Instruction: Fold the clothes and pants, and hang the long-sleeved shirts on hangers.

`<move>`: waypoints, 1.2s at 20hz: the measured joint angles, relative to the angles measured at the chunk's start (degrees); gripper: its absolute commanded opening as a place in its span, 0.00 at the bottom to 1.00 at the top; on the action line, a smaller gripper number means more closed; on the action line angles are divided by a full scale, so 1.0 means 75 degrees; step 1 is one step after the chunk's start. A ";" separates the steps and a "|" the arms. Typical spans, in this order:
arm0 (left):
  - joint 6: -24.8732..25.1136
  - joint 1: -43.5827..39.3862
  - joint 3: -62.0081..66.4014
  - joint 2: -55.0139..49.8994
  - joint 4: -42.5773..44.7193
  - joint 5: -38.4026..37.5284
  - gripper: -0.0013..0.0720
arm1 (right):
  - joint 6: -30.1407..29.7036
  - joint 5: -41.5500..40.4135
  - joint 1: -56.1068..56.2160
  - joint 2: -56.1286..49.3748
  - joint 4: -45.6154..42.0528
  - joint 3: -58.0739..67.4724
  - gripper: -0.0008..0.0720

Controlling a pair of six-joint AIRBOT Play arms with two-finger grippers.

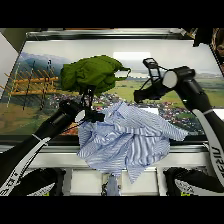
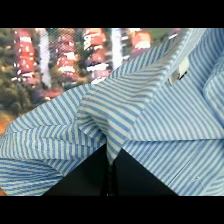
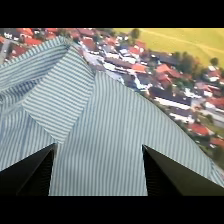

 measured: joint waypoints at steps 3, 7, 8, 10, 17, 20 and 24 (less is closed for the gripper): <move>-0.0023 0.0000 -0.0003 0.0064 0.0000 0.0000 0.03 | 0.0653 0.0009 0.0542 -0.1174 0.0000 0.0764 0.81; -0.0026 0.0000 -0.0003 0.0073 0.0003 0.0003 0.03 | 0.1332 0.0277 0.1075 -0.2261 0.0003 0.1311 0.81; -0.0026 0.0000 -0.0003 0.0073 0.0006 0.0006 0.03 | 0.1454 0.0356 0.1166 -0.2445 0.0003 0.1364 0.81; -0.0026 0.0000 -0.0003 0.0073 0.0006 0.0017 0.03 | 0.1702 0.0539 0.1309 -0.2739 0.0000 0.1431 0.81; -0.0032 0.0000 0.0012 0.0076 0.0015 -0.0052 0.03 | 0.2008 0.1102 0.1510 -0.3142 -0.0353 0.1495 0.23; -0.0009 0.0111 0.0356 0.0102 0.0032 -0.0286 0.03 | 0.1547 0.1454 0.1478 -0.2967 -0.0976 0.1507 0.04; 0.0312 0.0458 0.1620 0.0510 0.0055 -0.0557 0.03 | 0.0621 0.1993 0.1005 -0.1897 -0.1673 0.1947 0.04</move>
